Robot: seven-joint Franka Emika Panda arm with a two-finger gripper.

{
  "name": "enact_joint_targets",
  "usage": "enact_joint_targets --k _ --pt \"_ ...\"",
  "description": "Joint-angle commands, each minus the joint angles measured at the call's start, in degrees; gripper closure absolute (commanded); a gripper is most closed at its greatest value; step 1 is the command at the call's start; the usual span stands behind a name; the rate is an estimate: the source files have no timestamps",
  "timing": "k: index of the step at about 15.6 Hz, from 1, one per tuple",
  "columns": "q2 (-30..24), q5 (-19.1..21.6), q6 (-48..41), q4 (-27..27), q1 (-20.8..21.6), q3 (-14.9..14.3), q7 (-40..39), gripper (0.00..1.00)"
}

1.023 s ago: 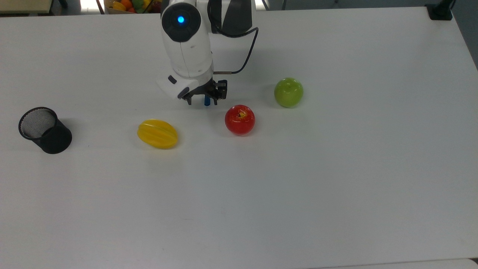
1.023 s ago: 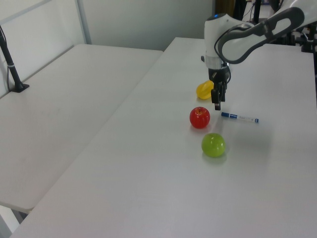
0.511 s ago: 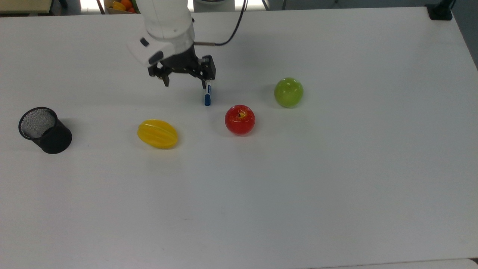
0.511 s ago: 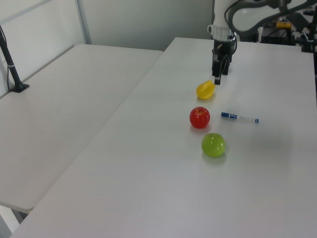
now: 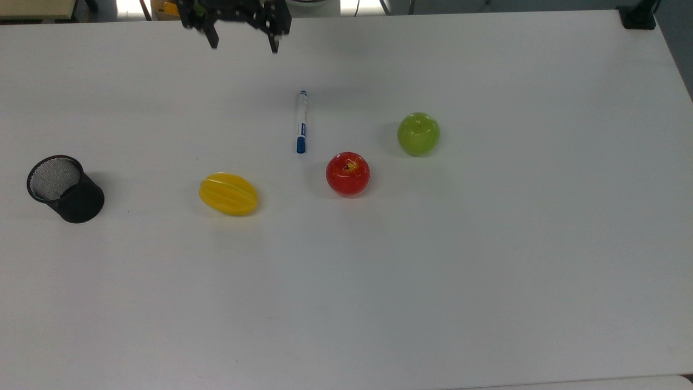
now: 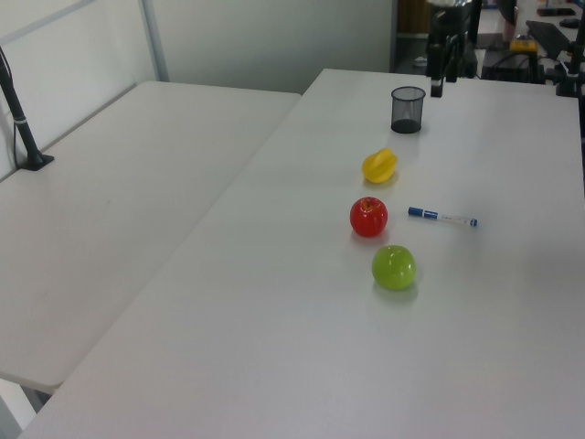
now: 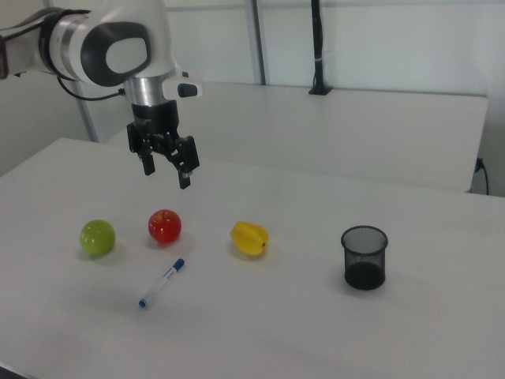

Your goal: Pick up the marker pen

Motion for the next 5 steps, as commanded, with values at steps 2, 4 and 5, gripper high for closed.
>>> enact_joint_targets --k 2,4,5 --pt "-2.1 -0.9 -2.1 -0.2 -2.5 2.7 3.3 0.00" --pt "-2.1 -0.9 -2.2 -0.2 -2.6 2.8 3.6 0.00" --pt "-2.0 -1.1 -2.2 -0.2 -2.3 2.8 3.6 0.00"
